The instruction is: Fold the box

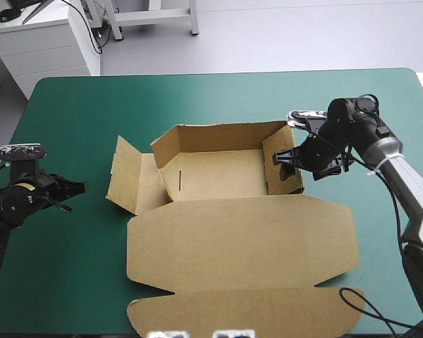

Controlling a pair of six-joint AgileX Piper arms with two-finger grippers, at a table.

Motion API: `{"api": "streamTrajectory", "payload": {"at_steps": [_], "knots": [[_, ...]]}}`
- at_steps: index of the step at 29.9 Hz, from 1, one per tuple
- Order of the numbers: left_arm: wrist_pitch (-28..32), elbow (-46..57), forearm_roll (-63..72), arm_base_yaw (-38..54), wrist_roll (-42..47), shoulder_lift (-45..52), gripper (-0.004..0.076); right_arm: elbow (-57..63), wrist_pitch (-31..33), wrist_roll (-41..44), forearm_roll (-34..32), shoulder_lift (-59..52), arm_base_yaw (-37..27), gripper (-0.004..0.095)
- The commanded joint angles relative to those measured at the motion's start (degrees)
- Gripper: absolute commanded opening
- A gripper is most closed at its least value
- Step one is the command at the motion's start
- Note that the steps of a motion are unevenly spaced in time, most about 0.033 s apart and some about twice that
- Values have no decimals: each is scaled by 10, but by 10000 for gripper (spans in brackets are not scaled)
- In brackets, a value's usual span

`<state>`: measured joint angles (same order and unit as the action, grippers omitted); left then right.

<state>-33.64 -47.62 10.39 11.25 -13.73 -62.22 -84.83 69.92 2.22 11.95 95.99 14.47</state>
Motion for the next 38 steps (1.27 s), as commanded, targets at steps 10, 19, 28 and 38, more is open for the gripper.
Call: {"api": "streamTrajectory", "payload": {"at_steps": [10,19,28,38], "knots": [[32,-16,11,0,8,9,9,-11,-59,-6,16,25,0,707],[32,-16,11,0,8,9,9,-11,-1,-31,26,65,0,416],[46,-16,22,0,8,9,9,-51,16,-86,40,59,0,-10],[64,-16,60,0,-5,3,9,-92,16,-152,75,-30,-116,-19]]}}
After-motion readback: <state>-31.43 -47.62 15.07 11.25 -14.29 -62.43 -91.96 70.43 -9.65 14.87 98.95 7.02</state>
